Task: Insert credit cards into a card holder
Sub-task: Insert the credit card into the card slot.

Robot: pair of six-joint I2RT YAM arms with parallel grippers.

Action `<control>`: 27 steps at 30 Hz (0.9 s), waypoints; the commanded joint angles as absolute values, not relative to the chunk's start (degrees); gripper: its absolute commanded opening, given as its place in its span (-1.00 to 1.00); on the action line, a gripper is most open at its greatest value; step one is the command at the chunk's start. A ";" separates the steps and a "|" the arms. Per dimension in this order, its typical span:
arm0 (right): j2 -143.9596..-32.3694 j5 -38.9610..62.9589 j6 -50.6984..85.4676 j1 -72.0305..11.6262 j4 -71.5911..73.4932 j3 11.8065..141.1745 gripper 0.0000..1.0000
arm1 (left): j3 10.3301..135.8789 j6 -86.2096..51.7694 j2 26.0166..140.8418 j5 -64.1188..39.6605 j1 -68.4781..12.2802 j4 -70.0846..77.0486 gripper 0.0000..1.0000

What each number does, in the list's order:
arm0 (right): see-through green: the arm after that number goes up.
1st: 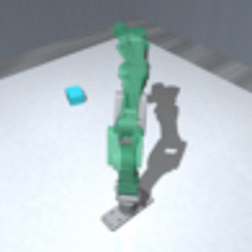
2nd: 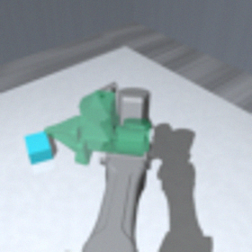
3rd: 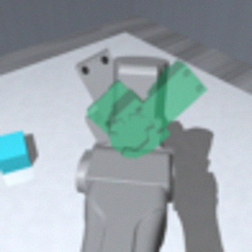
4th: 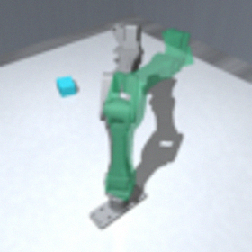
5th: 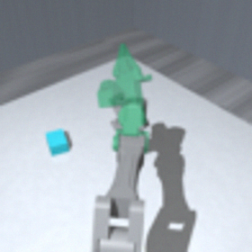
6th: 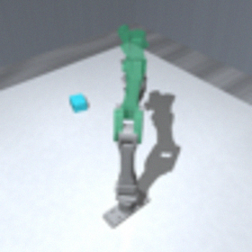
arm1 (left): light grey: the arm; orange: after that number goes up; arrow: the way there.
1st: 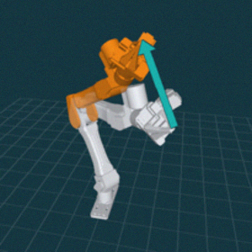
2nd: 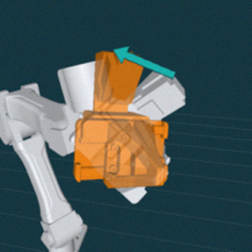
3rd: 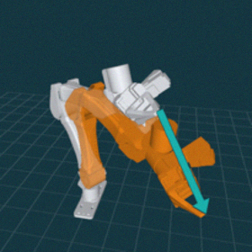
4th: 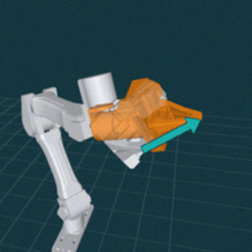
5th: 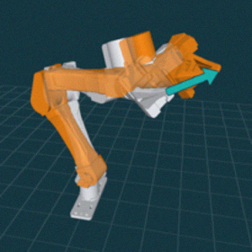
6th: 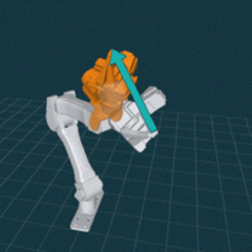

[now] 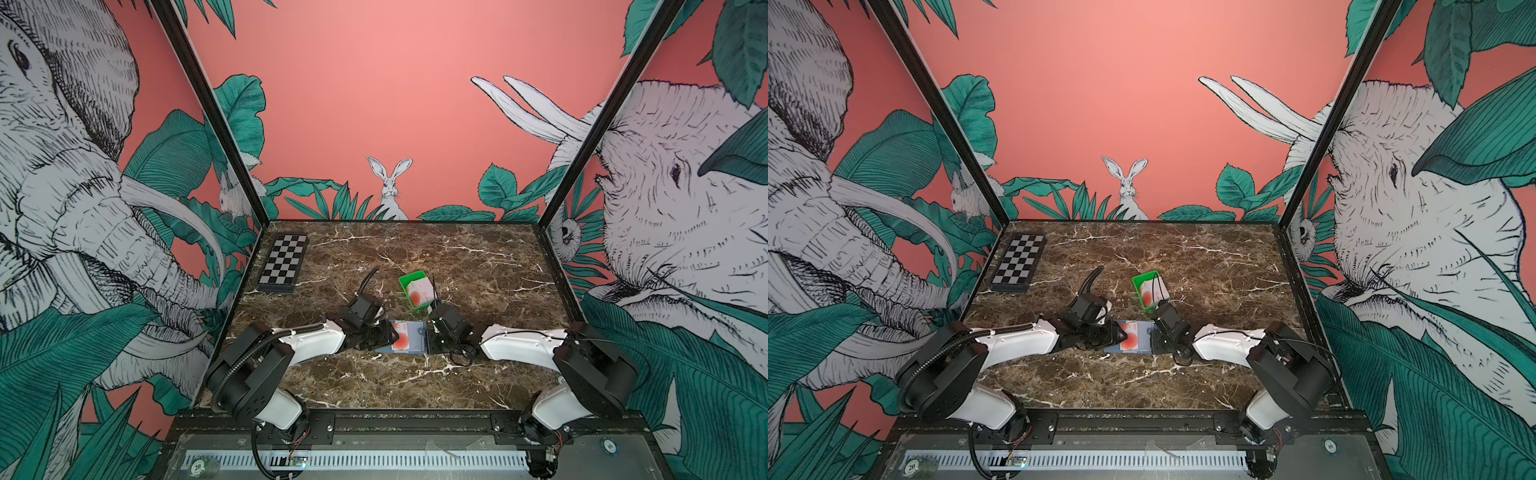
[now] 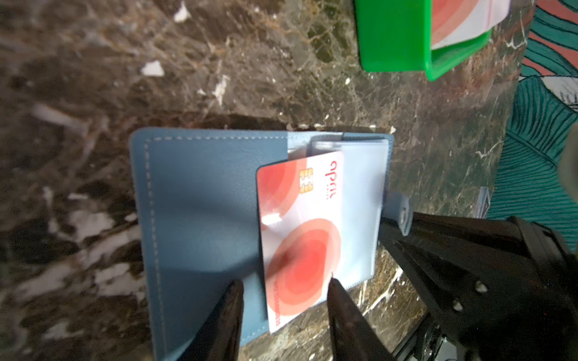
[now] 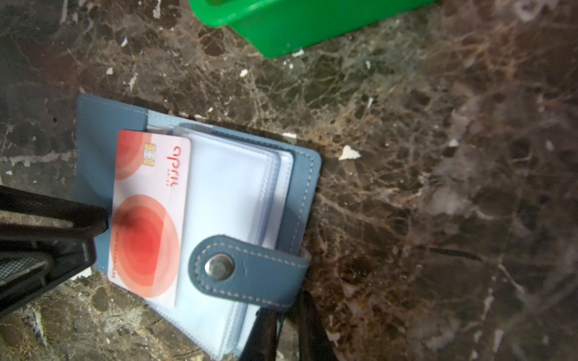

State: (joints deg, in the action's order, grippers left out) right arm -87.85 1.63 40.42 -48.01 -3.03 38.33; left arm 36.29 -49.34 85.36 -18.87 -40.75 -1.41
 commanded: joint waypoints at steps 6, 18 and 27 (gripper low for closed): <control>-88.98 -0.40 39.53 -48.33 -7.12 39.29 -0.71 | 38.62 -48.31 86.71 -19.66 -40.52 -1.95 -0.08; -89.38 0.16 40.03 -48.43 -5.67 38.67 -0.71 | 39.90 -46.93 89.11 -23.41 -40.52 3.69 -0.08; -90.44 0.61 40.33 -48.60 -4.66 39.11 -0.71 | 39.73 -47.26 89.29 -25.02 -40.52 6.18 -0.08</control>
State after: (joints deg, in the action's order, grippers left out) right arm -88.47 1.23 40.29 -48.31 -3.36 38.98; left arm 38.54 -47.70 89.27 -23.81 -40.71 4.16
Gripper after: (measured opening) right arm 0.142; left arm 0.460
